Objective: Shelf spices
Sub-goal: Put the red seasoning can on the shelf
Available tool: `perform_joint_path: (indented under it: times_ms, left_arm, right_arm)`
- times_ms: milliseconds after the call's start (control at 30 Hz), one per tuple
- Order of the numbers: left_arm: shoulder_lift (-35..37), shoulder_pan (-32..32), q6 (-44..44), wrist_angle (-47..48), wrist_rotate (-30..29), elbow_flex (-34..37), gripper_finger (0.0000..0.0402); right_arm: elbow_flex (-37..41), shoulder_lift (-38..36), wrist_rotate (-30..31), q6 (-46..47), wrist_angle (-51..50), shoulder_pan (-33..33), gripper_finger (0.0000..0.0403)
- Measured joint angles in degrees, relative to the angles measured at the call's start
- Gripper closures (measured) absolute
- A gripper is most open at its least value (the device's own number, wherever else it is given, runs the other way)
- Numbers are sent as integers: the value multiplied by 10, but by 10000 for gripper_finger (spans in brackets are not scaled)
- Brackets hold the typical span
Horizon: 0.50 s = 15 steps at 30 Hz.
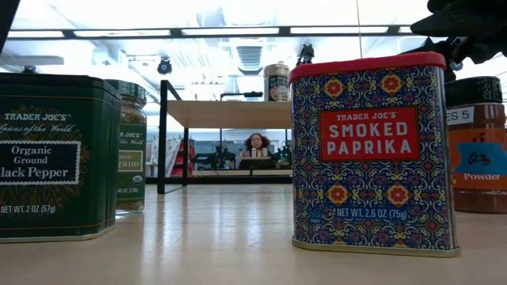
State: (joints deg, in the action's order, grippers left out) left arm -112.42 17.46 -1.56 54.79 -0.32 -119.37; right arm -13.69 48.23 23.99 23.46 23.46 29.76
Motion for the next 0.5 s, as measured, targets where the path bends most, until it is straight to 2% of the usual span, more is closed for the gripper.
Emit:
perform_joint_path:
  times_ms: [267,500]
  left_arm:
    - [-1,14,-40,-100,28,111,127]
    - [-1,32,-43,-206,28,191,130]
  right_arm:
    - [0,0,0,1,0,0,204]
    - [0,0,0,1,0,0,204]
